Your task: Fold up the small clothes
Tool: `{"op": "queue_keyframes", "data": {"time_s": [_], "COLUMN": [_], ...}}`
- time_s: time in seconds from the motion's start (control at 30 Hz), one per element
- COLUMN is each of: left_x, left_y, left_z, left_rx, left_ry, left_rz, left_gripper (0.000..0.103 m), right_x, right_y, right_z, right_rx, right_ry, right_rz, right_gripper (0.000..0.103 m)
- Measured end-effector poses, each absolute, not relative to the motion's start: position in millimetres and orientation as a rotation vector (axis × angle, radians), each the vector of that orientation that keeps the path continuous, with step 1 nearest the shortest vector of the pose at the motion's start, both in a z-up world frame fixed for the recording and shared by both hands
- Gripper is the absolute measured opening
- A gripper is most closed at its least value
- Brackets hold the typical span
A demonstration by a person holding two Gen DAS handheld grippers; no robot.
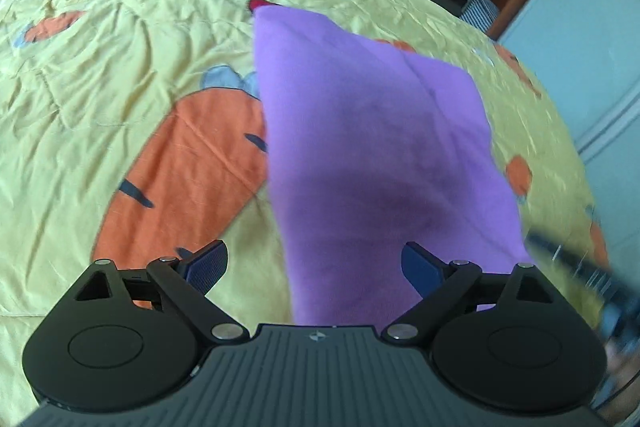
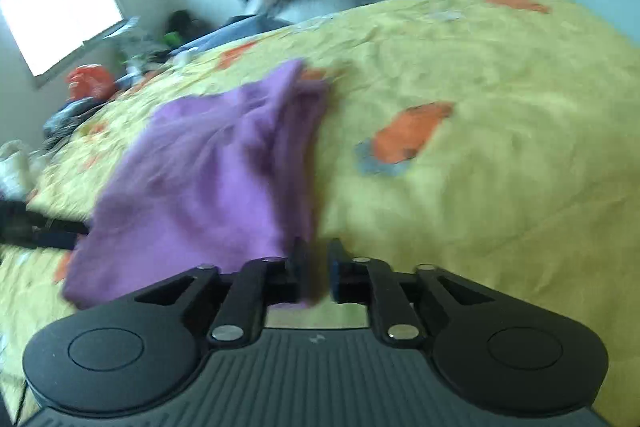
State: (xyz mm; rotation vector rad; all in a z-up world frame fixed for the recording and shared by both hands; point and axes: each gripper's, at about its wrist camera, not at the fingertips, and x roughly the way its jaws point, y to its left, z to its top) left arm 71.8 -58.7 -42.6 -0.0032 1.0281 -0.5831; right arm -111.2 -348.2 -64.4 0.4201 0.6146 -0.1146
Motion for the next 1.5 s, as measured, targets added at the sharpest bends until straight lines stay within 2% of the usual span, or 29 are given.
{"op": "queue_keyframes", "data": {"time_s": [0.13, 0.2, 0.33, 0.43, 0.47, 0.5, 0.73, 0.87, 0.93, 0.97, 1.0, 1.07, 1.2, 1.23, 1.27, 1.3, 1.33, 1.37, 1.4, 1.47, 1.5], "left_x": [62.7, 59.6, 54.0, 51.9, 52.1, 52.0, 56.1, 53.5, 51.8, 52.3, 53.0, 56.3, 70.7, 73.5, 76.2, 77.9, 79.2, 79.7, 80.1, 84.6, 87.7], "left_y": [-70.6, -72.9, -75.6, -80.4, -82.5, -83.1, -95.9, -101.0, -99.1, -96.2, -91.6, -81.9, -57.8, -55.3, -53.4, -53.2, -55.1, -57.2, -59.5, -57.4, -53.8], "left_z": [-57.3, -62.2, -64.0, -64.8, -64.0, -63.3, -60.5, -66.0, -67.1, -66.8, -65.6, -62.5, -62.1, -62.0, -62.7, -63.9, -65.4, -66.9, -67.6, -68.3, -67.8], "left_rx": [0.013, 0.013, 0.003, 0.020, 0.029, 0.028, 0.050, 0.103, 0.115, 0.108, 0.093, 0.057, -0.092, -0.116, -0.148, -0.178, -0.205, -0.216, -0.210, -0.220, -0.232], "left_ry": [1.044, 1.042, 1.037, 1.037, 1.038, 1.040, 1.042, 1.040, 1.028, 1.030, 1.032, 1.034, 1.082, 1.094, 1.110, 1.131, 1.153, 1.166, 1.168, 1.180, 1.192], "left_rz": [-0.583, -0.571, -0.563, -0.571, -0.572, -0.576, -0.598, -0.603, -0.610, -0.610, -0.610, -0.607, -0.639, -0.651, -0.666, -0.684, -0.706, -0.719, -0.729, -0.750, -0.762], "left_gripper": [0.092, 0.094, 0.099, 0.101, 0.101, 0.101, 0.100, 0.101, 0.101, 0.100, 0.095, 0.085, 0.065, 0.064, 0.058, 0.044, 0.039, 0.027, 0.016, 0.013, 0.012], "right_x": [-80.9, -48.1, 10.3, 31.9, 38.1, 40.4, 45.1, 72.3, 73.3, 67.0, 57.2, 28.0, -27.5, -39.1, -47.2, -54.2, -59.3, -59.5, -63.6, -63.9, -64.3], "right_y": [-371.0, -387.1, -417.1, -420.5, -418.8, -414.5, -392.4, -405.4, -408.5, -409.5, -411.6, -414.7, -413.6, -410.7, -408.2, -403.8, -399.1, -392.9, -386.9, -380.3, -376.6], "right_z": [-40.7, -45.5, -64.2, -70.6, -71.6, -68.7, -32.3, -51.4, -58.2, -55.6, -51.3, -40.6, -40.4, -45.0, -50.1, -56.2, -63.7, -69.3, -72.2, -73.0, -68.8], "right_rx": [0.482, 0.544, 0.700, 0.744, 0.732, 0.694, 0.454, 0.415, 0.439, 0.439, 0.456, 0.474, 0.498, 0.496, 0.499, 0.504, 0.500, 0.489, 0.473, 0.490, 0.478], "right_ry": [0.515, 0.527, 0.566, 0.555, 0.558, 0.554, 0.510, 0.632, 0.660, 0.661, 0.648, 0.578, 0.573, 0.589, 0.601, 0.611, 0.636, 0.656, 0.643, 0.651, 0.639], "right_rz": [-0.003, 0.036, 0.105, 0.149, 0.178, 0.175, 0.065, 0.012, 0.045, 0.028, 0.022, 0.041, 0.053, 0.054, 0.049, 0.051, 0.061, 0.066, 0.064, 0.077, 0.060], "right_gripper": [0.019, 0.025, 0.027, 0.034, 0.031, 0.005, 0.006, 0.006, 0.013, 0.031, 0.055, 0.070, 0.070, 0.070, 0.070, 0.070, 0.069, 0.067, 0.051, 0.009, 0.009]}}
